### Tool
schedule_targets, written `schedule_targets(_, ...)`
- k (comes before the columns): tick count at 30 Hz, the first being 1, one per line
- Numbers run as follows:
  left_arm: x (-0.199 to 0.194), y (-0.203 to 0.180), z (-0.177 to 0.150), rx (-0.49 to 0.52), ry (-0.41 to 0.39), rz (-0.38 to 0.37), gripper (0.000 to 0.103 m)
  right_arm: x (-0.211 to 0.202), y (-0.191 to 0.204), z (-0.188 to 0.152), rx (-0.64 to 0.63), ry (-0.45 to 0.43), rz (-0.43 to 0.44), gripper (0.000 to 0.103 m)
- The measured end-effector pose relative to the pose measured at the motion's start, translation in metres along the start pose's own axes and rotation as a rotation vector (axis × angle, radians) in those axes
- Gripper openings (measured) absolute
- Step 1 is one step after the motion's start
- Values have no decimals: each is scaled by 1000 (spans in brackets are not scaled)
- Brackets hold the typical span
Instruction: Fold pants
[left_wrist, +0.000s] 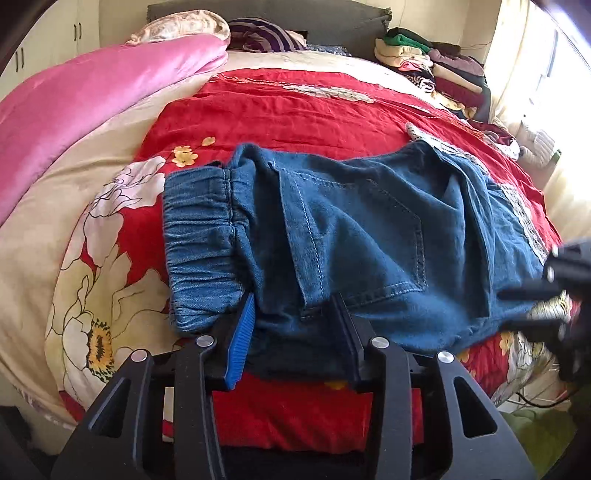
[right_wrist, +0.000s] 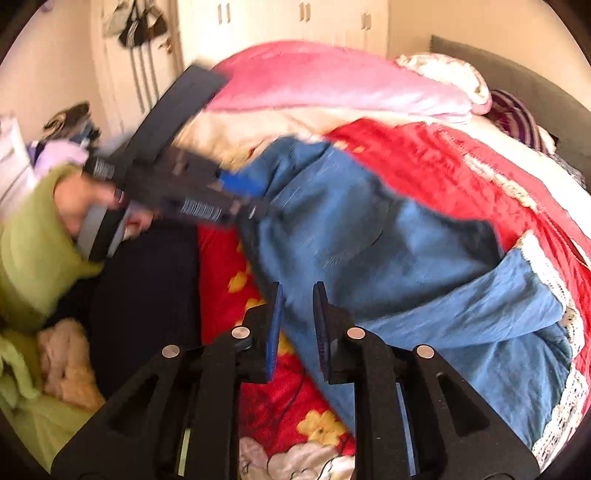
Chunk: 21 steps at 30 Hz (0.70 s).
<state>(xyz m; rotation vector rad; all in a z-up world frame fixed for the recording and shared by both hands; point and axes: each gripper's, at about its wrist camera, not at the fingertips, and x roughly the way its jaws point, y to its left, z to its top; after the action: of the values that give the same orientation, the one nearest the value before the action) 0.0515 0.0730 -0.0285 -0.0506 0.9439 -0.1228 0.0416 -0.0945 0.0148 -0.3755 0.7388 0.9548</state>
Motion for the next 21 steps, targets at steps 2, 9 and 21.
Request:
schedule_targets(2, -1, 2, 0, -1, -4, -5, 39, 7, -6, 5, 29, -2, -26, 12)
schedule_targets(9, -1, 3, -3, -10, -7, -27, 40, 61, -10, -9, 104, 165, -81, 21)
schedule_targets(21, -61, -13, 5, 14, -125, 1, 61, -28, -63, -5, 274, -49, -134, 43)
